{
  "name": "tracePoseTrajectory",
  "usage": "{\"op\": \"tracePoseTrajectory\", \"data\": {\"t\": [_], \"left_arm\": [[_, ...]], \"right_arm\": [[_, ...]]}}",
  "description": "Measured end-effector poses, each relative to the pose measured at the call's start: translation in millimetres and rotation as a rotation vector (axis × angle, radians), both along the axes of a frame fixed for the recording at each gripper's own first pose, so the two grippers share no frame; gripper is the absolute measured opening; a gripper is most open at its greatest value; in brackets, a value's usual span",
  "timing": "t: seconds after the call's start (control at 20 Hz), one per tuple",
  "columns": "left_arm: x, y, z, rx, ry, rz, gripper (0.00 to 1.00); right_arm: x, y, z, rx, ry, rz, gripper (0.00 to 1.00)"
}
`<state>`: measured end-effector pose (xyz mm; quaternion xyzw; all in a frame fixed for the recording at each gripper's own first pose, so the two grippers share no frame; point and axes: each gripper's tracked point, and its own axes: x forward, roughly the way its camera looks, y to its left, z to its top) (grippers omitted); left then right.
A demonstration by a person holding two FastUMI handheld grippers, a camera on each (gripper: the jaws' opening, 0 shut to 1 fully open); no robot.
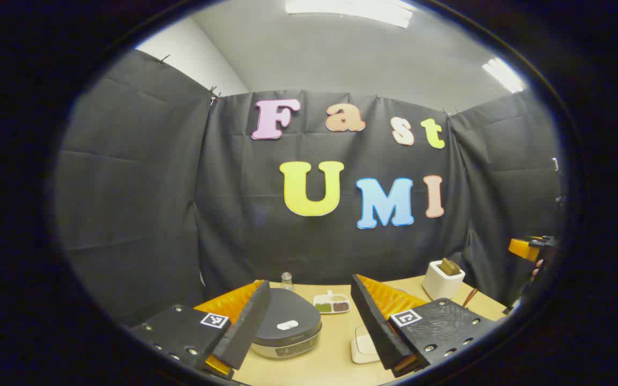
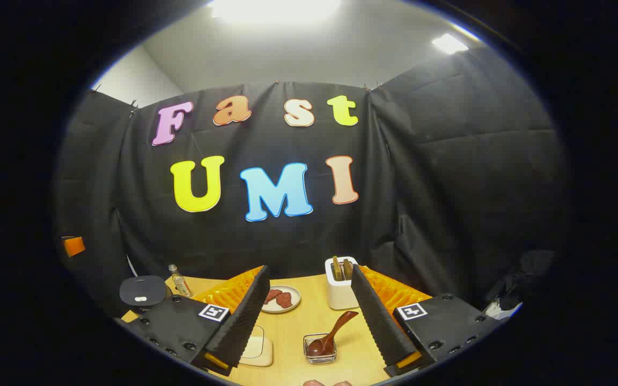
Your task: Close the left gripper, press the button to open the rice cooker; take a wooden spoon from the chopstick holder with the right hand, scoop a spoonful of rice and pour it into the rice cooker, then put the wooden spoon back into the chopstick holder.
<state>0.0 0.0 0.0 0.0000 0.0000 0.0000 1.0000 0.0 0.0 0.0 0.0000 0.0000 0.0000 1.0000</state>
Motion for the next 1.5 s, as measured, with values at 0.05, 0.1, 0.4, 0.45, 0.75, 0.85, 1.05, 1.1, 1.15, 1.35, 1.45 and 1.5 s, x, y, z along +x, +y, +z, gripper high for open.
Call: {"op": "tracePoseTrajectory", "data": {"t": [0.05,0.1,0.4,0.45,0.75,0.85,1.05,1.1,1.15,1.35,1.45,1.5], "left_arm": [[2,0,-2,-0.012,0.008,0.008,0.94],[4,-1,-4,-0.028,0.016,0.014,0.93],[16,-23,8,-0.045,0.001,0.022,0.93],[16,-26,11,-0.033,-0.003,0.025,0.93],[13,-53,-11,-0.058,0.053,0.058,0.94],[8,-68,-28,-0.101,0.091,0.061,0.93],[-3,-66,-44,-0.145,0.125,0.124,0.93],[-8,-62,-45,-0.156,0.133,0.144,0.94],[-13,-57,-44,-0.163,0.14,0.16,0.94],[-32,-23,-41,-0.161,0.145,0.225,0.94],[-35,-6,-44,-0.165,0.16,0.248,0.93],[-33,6,-46,-0.171,0.163,0.26,0.82]], "right_arm": [[3,1,0,-0.002,0.004,0.01,0.97],[5,2,-2,0.0,0.01,0.019,0.97],[18,-7,-8,-0.007,0.029,0.049,0.98],[21,-9,-9,-0.007,0.03,0.054,0.98],[37,-19,-18,-0.011,0.054,0.093,0.98],[40,-29,-20,-0.024,0.051,0.095,0.98],[44,-40,-41,0.004,0.097,0.124,0.98],[46,-42,-45,0.007,0.108,0.135,0.93],[47,-45,-49,0.002,0.118,0.138,0.98],[48,-47,-51,0.017,0.131,0.138,0.93],[52,-41,-53,0.026,0.135,0.13,0.98],[54,-39,-56,0.023,0.142,0.12,0.98]]}}
